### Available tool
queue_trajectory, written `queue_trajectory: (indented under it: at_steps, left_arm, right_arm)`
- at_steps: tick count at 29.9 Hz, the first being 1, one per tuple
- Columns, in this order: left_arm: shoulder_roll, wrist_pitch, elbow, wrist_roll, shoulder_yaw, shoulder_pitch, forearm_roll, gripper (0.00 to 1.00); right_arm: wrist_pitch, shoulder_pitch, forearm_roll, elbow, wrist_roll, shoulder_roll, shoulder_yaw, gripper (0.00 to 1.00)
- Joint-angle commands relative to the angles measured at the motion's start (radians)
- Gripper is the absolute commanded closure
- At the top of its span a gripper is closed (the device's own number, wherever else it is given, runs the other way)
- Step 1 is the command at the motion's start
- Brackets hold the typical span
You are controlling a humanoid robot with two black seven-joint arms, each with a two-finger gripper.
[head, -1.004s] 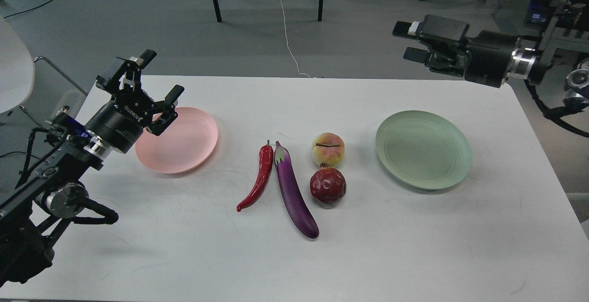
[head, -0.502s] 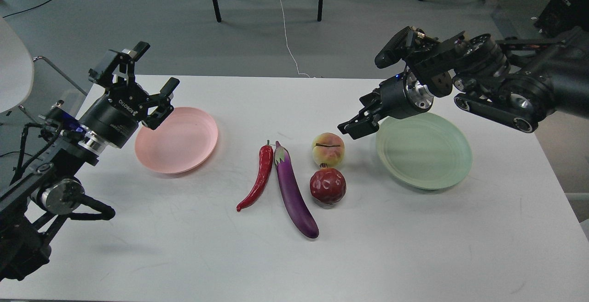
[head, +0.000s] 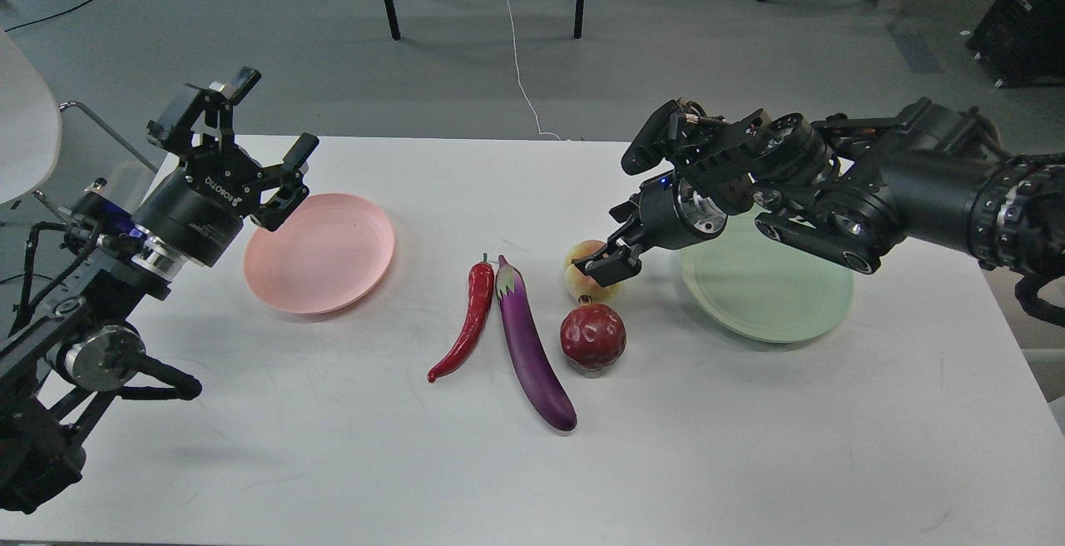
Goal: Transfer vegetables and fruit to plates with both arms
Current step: 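Lower the right gripper onto the peach and close it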
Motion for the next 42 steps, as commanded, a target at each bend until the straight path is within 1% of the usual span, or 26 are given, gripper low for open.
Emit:
queue_trajectory:
  at_steps: [1, 4, 9, 19, 28, 32, 42]
  left_arm:
    - [0.0, 0.0, -0.006, 0.0, -0.002, 0.006, 0.0, 0.02]
    - [0.003, 0.0, -0.006, 0.0, -0.003, 0.006, 0.0, 0.02]
    - [0.011, 0.0, -0.009, 0.0, -0.014, 0.006, 0.0, 0.02]
    - [0.022, 0.0, -0.023, 0.0, -0.016, 0.009, 0.0, 0.02]
    - [0.028, 0.0, -0.042, 0.0, -0.039, 0.051, 0.0, 0.02]
    - [0.034, 0.0, -0.043, 0.0, -0.046, 0.052, 0.0, 0.02]
    - [0.042, 0.0, -0.043, 0.0, -0.048, 0.052, -0.002, 0.02]
  right_arm:
    - [-0.008, -0.019, 0.0, -0.026, 0.0, 0.021, 0.0, 0.04]
    - [-0.029, -0.03, 0.0, -0.055, 0.0, 0.048, 0.0, 0.04]
    - [-0.032, -0.047, 0.0, -0.093, 0.0, 0.078, -0.001, 0.04]
    - [-0.048, -0.073, 0.0, -0.133, 0.0, 0.09, -0.001, 0.04]
    - [-0.052, -0.088, 0.0, -0.182, 0.0, 0.134, -0.003, 0.05]
    - [-0.046, -0.091, 0.002, -0.187, 0.0, 0.147, -0.006, 0.07]
    - [-0.045, -0.107, 0.002, -0.19, 0.0, 0.145, -0.038, 0.07]
